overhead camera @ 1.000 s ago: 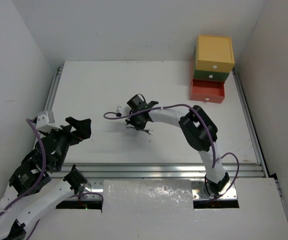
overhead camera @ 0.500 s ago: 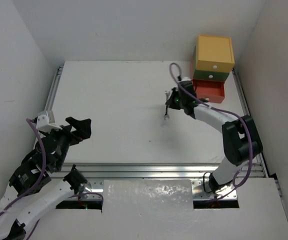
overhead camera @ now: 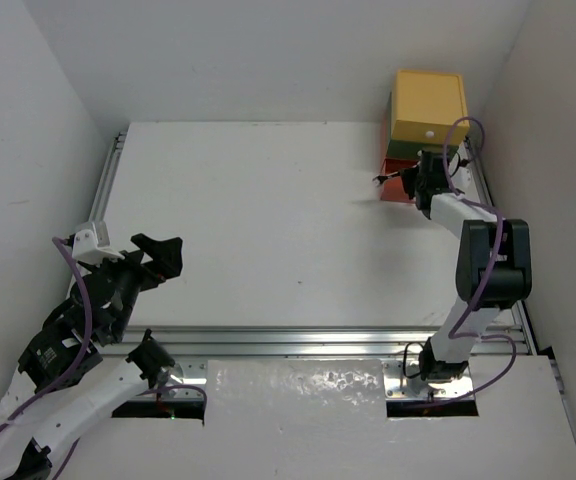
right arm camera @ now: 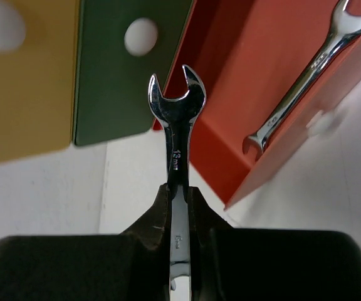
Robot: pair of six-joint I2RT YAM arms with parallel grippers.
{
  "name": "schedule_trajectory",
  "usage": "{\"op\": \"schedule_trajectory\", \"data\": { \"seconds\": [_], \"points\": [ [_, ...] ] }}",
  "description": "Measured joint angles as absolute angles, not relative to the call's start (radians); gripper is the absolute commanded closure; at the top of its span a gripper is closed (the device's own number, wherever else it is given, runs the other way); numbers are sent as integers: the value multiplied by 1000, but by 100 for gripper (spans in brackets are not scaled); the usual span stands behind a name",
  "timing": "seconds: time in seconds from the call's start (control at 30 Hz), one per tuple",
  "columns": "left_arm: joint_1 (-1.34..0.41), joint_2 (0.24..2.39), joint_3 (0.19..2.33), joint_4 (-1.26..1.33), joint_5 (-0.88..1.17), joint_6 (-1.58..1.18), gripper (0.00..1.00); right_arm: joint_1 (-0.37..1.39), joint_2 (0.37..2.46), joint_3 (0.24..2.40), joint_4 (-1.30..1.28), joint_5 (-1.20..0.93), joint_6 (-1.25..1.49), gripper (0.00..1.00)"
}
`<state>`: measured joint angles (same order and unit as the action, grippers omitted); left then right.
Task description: Sort the tools into containers
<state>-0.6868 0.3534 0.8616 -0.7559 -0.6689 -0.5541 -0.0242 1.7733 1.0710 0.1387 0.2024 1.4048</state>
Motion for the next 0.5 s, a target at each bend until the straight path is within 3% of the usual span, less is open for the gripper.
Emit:
{"op": "schedule_trajectory", "data": {
  "seconds": [0.3,0.4,0.43,0.5],
  "points": [
    [-687,353,862,-756,-669,-554,0,-99,1874,1192,155,262,1486,95],
    [-687,353,862,-756,-669,-554,0,-124,1885,1220,155,258,1486,70],
    [-687,353,862,-756,-669,-554,0,-128,1885,1223,157,258,1490,53],
    [-687,353,862,-756,-669,-554,0,-139,1885,1224,161,250,1495,35]
  ]
}}
